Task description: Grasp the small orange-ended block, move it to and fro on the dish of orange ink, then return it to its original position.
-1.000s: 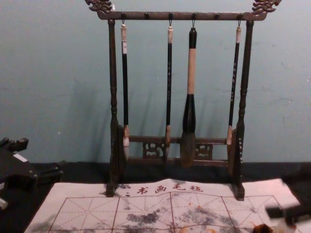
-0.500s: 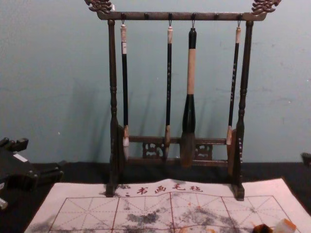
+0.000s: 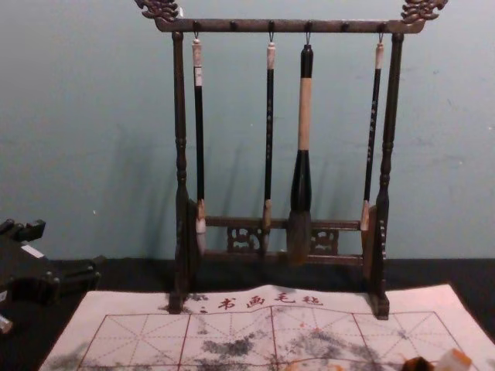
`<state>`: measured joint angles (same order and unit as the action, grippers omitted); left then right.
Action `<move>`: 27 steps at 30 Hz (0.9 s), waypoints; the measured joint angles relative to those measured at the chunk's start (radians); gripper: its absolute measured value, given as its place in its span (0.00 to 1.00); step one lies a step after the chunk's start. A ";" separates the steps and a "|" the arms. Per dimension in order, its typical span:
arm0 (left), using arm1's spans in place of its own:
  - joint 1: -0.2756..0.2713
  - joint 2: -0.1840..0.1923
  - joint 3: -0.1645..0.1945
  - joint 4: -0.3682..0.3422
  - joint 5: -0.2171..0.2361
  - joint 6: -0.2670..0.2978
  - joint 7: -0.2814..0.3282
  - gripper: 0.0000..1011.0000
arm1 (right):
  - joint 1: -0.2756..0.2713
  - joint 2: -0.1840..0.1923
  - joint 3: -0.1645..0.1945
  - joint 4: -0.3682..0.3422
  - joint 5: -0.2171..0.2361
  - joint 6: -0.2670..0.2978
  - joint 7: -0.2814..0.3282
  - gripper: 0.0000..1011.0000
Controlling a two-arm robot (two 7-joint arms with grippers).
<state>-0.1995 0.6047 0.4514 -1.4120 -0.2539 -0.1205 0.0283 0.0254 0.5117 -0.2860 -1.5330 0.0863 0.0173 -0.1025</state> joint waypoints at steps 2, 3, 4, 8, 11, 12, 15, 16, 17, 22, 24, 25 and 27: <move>0.000 0.000 0.000 0.000 0.000 0.000 0.000 0.99 | 0.000 -0.012 0.017 0.009 0.000 -0.010 -0.006 0.99; 0.000 0.000 0.000 0.000 0.000 0.000 0.000 0.99 | 0.000 -0.013 0.019 0.011 0.000 -0.011 -0.008 0.99; 0.000 0.000 0.000 0.000 0.000 0.000 0.000 0.99 | 0.000 -0.013 0.019 0.011 0.000 -0.011 -0.008 0.99; 0.000 0.000 0.000 0.000 0.000 0.000 0.000 0.99 | 0.000 -0.012 0.017 0.010 -0.001 -0.011 -0.009 0.99; 0.000 0.000 0.000 0.000 0.000 0.000 0.000 0.99 | -0.001 -0.011 0.016 0.009 -0.001 -0.011 -0.009 0.99; 0.000 0.000 0.000 0.000 0.000 0.000 0.000 0.99 | -0.001 -0.011 0.015 0.008 -0.001 -0.010 -0.010 0.99; 0.000 0.000 0.000 0.000 0.000 0.000 0.000 0.99 | -0.001 -0.010 0.014 0.007 -0.002 -0.010 -0.010 0.99; 0.000 0.000 0.000 0.000 0.000 0.000 0.000 0.99 | -0.001 -0.010 0.014 0.007 -0.002 -0.010 -0.010 0.99; 0.000 0.000 0.000 0.000 0.000 0.000 0.000 0.99 | -0.002 -0.010 0.014 0.007 -0.002 -0.010 -0.010 0.99; 0.000 0.000 0.000 0.000 0.000 0.000 0.000 0.99 | -0.002 -0.009 0.013 0.006 -0.002 -0.010 -0.011 0.99; 0.000 0.000 0.000 0.000 0.000 0.000 0.000 0.99 | -0.002 -0.009 0.013 0.006 -0.003 -0.009 -0.011 0.99; 0.000 0.000 0.000 0.000 0.000 0.000 0.000 0.99 | -0.002 -0.009 0.013 0.006 -0.003 -0.009 -0.011 0.99; 0.000 0.000 0.000 0.000 0.000 0.000 0.000 0.99 | -0.003 -0.009 0.012 0.005 -0.003 -0.009 -0.011 0.99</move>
<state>-0.1995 0.6047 0.4514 -1.4120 -0.2539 -0.1205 0.0283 0.0229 0.5027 -0.2737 -1.5277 0.0834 0.0082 -0.1137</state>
